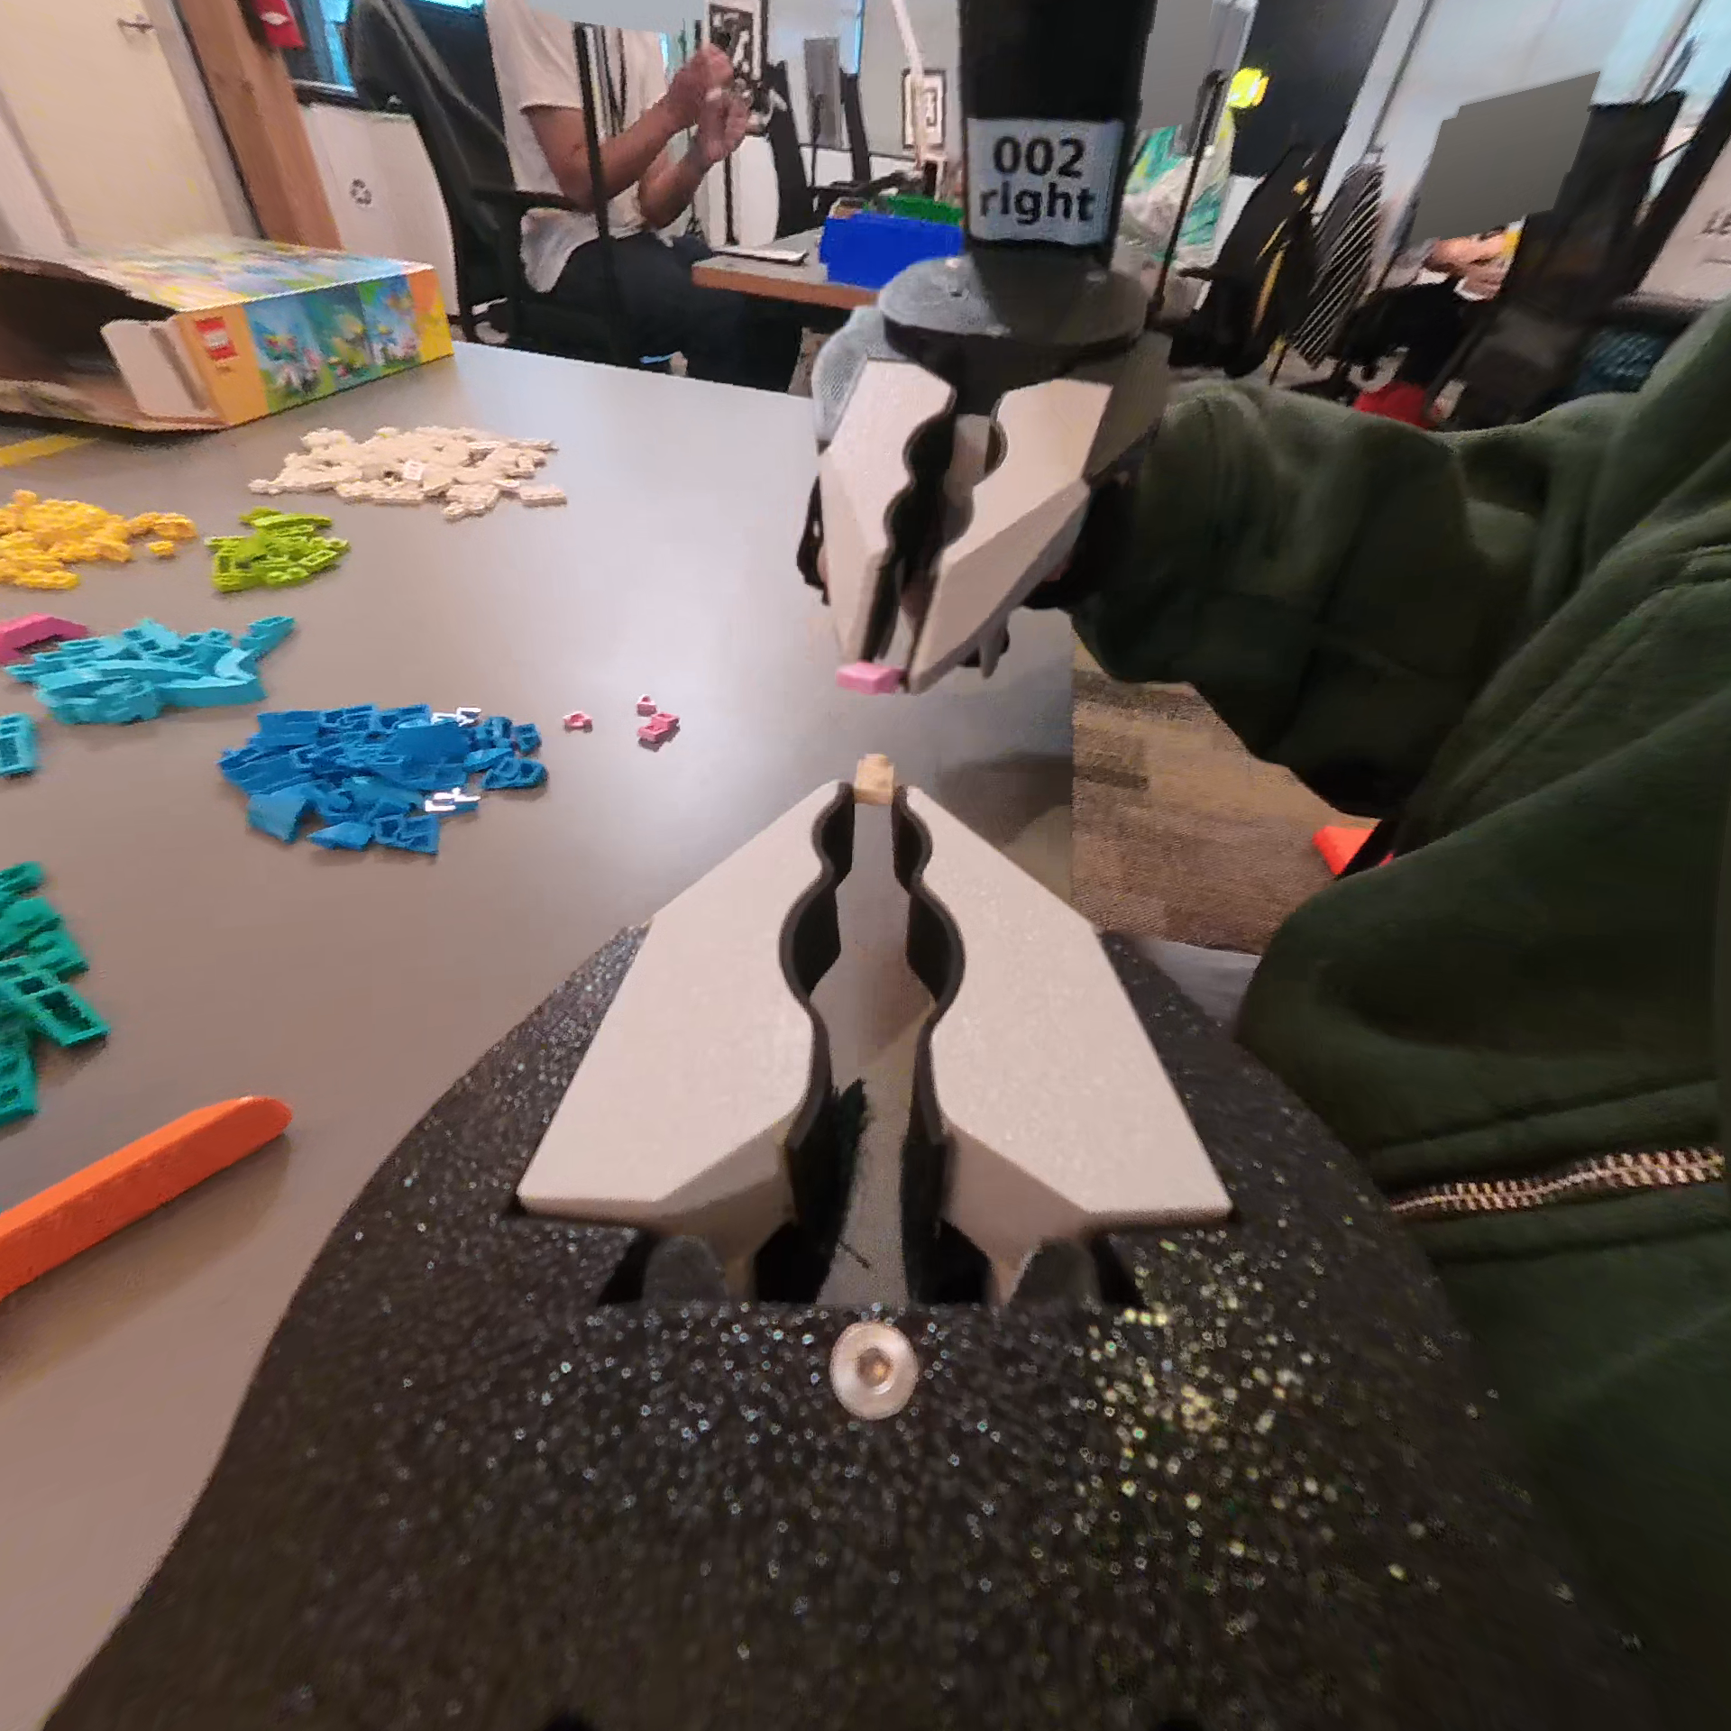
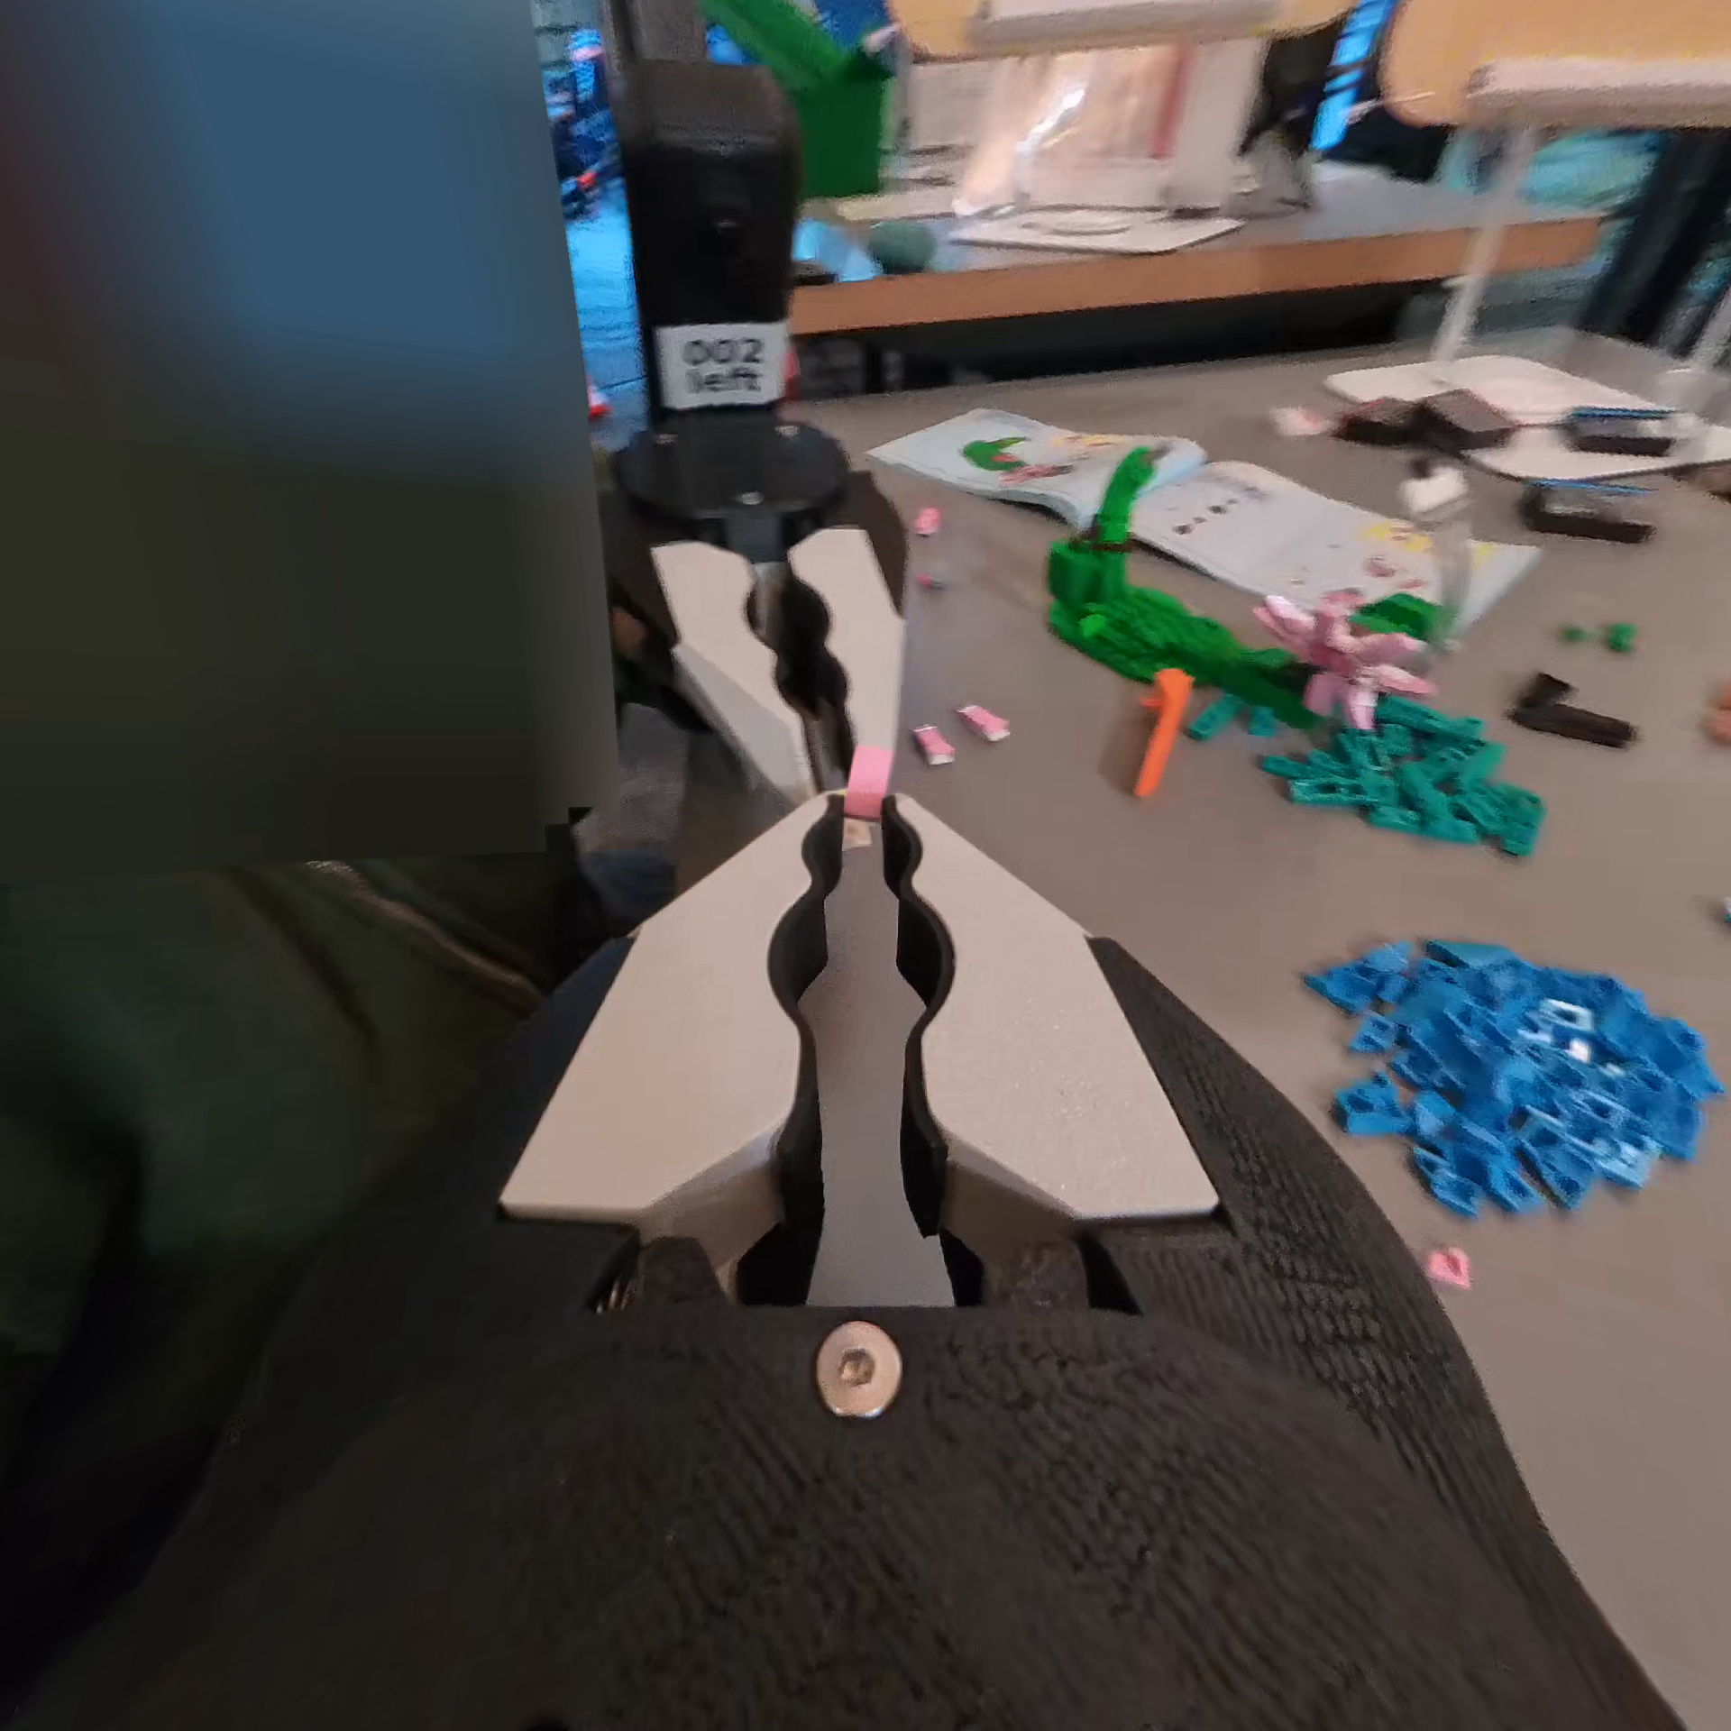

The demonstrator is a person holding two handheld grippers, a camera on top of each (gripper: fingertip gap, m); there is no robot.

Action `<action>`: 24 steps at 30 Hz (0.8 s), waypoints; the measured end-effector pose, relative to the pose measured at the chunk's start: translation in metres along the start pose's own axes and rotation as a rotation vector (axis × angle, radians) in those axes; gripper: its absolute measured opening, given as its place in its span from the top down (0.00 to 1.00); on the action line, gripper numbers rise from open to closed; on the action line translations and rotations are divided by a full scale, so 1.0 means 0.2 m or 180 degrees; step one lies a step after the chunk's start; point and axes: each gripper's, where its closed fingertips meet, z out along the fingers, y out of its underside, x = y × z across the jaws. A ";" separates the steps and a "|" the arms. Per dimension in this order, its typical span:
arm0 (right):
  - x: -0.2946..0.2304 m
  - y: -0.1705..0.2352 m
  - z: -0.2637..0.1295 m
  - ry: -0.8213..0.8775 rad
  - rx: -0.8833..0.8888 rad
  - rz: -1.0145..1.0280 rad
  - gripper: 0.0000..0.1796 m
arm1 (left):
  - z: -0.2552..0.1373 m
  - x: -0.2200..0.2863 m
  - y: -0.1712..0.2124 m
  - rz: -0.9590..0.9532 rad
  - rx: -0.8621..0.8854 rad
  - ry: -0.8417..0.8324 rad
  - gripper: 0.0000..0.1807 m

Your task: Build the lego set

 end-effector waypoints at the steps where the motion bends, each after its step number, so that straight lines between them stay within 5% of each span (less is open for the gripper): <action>1: -0.02 0.00 0.00 -0.0094 -0.0079 -0.0020 0.97 | 0.00 0.01 0.00 0.0005 0.0016 0.0038 0.97; 10: -0.07 0.02 0.02 -0.0408 -0.0847 -0.0193 0.96 | -0.01 0.07 -0.04 -0.0045 0.0171 0.0290 0.97; 24: -0.08 0.03 0.04 -0.0447 -0.1000 -0.0355 0.96 | -0.01 0.08 -0.04 -0.0096 0.0213 0.0369 0.97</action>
